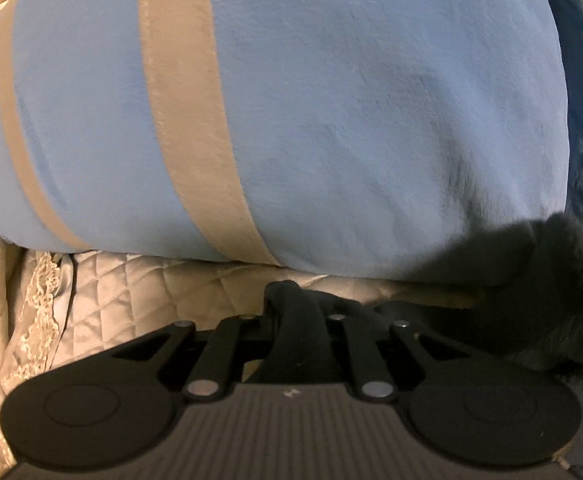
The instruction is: Fold clothes
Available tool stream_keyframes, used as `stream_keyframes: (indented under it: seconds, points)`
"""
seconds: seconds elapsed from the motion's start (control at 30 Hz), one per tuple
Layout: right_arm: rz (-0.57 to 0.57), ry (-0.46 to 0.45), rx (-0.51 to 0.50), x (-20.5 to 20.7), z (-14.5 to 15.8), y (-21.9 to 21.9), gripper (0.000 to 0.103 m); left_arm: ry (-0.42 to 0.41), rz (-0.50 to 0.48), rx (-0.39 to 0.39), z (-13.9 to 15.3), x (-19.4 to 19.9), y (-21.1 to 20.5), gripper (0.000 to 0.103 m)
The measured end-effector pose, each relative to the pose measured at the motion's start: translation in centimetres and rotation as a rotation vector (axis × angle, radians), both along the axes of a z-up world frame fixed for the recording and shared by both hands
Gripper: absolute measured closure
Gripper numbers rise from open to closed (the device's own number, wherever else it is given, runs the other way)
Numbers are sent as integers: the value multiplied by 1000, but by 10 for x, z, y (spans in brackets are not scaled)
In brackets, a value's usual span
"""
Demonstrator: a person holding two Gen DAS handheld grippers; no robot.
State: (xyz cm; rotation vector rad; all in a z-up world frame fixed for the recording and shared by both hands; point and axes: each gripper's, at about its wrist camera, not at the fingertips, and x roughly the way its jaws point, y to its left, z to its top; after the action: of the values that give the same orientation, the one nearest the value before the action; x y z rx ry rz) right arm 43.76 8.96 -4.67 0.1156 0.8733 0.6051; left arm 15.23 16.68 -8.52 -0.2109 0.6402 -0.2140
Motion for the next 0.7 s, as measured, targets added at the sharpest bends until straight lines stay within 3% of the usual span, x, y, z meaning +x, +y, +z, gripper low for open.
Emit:
stream_keyframes:
  seconds: [0.3,0.4,0.5,0.53,0.7]
  points:
    - [0,6,19,-1,-2,-2,91,1,-32,20,9,-8,-3,92]
    - [17,-11,5,-3,0,-1,91,-5,33,-51,11,-6,11,91]
    - [23,-11,2,-3,0,0,91,-40,99,-204,12,-2,33,90]
    - [24,-11,2,-3,-1,1,91,-38,102,-256,11,3,38,89]
    - [27,-9,-2,-3,-3,3,91,20,29,-321,1,29,34,90]
